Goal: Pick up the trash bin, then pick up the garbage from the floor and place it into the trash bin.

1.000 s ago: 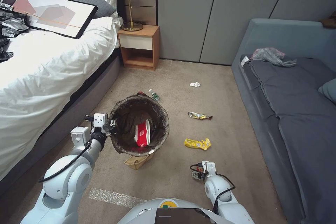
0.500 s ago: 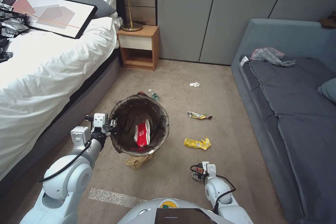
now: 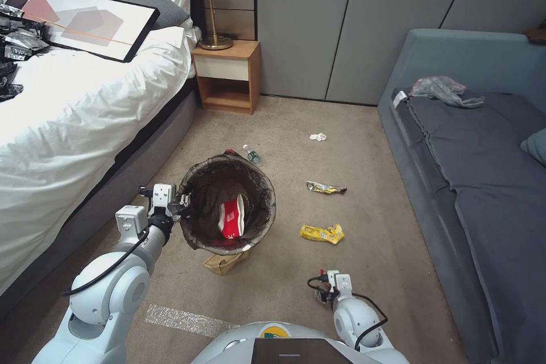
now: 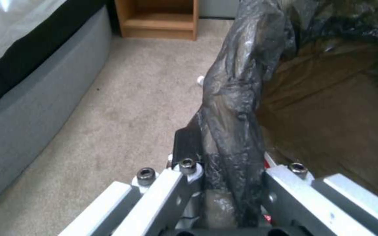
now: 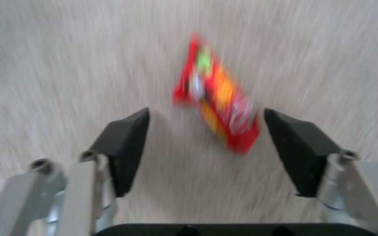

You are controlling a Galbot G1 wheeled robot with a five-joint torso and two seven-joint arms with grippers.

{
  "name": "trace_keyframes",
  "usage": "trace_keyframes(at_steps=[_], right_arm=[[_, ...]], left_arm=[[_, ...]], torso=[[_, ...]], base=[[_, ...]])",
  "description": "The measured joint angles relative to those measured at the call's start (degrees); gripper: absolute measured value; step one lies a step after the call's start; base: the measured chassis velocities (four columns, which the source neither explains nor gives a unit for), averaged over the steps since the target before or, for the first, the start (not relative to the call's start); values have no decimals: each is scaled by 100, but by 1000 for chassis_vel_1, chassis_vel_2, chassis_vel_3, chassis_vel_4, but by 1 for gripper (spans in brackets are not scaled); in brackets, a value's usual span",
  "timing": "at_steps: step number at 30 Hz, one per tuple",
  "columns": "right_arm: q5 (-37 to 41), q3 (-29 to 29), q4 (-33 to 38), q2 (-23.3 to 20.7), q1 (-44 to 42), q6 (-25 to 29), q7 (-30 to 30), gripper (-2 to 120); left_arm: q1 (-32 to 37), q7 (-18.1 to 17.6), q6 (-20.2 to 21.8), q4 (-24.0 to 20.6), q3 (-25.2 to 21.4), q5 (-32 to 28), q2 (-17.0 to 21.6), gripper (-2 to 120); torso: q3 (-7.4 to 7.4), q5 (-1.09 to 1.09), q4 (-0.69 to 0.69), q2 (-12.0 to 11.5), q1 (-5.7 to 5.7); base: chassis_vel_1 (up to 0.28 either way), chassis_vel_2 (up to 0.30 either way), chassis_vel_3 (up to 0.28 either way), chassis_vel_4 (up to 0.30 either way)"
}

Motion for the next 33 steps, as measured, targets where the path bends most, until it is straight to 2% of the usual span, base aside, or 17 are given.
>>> trace_keyframes(at_steps=[1,3,4,6,8,10,11,13,14,16,33], right_arm=[[13,-3,103,-10,-36,-27,1,54],[15,-4,118,-11,-41,-31,1,54],[20,-5,191,-19,-67,-37,2,48],[20,-5,191,-19,-67,-37,2,48],[44,-10,342,-34,-138,-63,3,30],[54,-11,352,-34,-140,-65,3,30],[64,-9,473,-49,-163,-77,3,19],[67,-4,547,-58,-161,-74,2,10],[67,-4,547,-58,-161,-74,2,10],[121,-5,448,-55,-99,-31,-28,0],[195,-6,0,-19,145,97,-106,0]], left_arm=[[1,2,0,-1,0,0,0,0],[2,3,0,-1,0,0,0,0],[3,3,0,-1,1,1,-1,0],[3,3,0,-1,1,1,-1,0],[8,4,0,-1,7,4,-6,0],[8,5,0,-1,8,4,-6,0],[10,9,1,-1,18,7,-13,0],[7,13,0,-2,21,11,-20,0],[7,13,0,-2,21,11,-20,0],[-3,17,-1,-1,10,14,-20,0],[7,27,-6,8,-53,6,-14,0]], torso=[[0,0,0,0,0],[0,-1,0,0,0],[0,0,1,0,0],[0,0,1,0,0],[0,-2,-4,0,0],[0,-2,-5,0,0],[0,-5,-3,0,0],[-1,-9,-2,0,0],[-1,-9,-2,0,0],[-1,-9,-2,0,0],[-2,-12,-4,1,0]], base=[[0,0,0,0],[0,0,0,0],[0,0,0,0],[0,0,0,0],[0,0,0,0],[0,0,0,0],[0,0,0,0],[0,0,0,0],[0,0,0,0],[0,0,0,0],[0,0,0,0]])
